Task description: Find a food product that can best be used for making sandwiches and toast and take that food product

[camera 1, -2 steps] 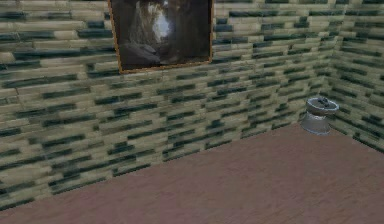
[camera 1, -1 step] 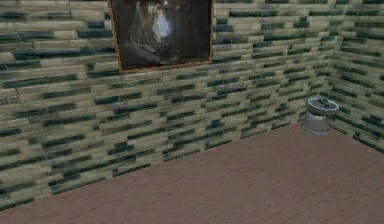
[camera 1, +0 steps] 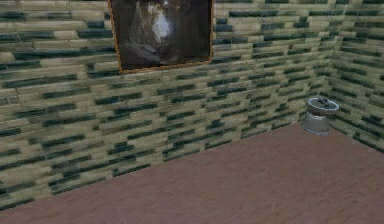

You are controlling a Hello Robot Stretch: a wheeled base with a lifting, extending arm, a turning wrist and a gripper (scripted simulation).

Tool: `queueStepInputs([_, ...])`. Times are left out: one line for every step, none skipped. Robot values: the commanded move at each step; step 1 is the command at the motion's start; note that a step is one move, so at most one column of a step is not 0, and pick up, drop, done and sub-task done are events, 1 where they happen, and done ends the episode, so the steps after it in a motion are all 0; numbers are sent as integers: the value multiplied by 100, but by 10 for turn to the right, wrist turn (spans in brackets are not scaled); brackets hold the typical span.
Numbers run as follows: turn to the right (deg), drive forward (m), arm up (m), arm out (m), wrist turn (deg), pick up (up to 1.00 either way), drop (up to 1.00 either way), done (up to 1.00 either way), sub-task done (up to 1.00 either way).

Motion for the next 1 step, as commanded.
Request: queueStepInputs([0, 0, 0, 0, 450, 0, 0, 0, 0])
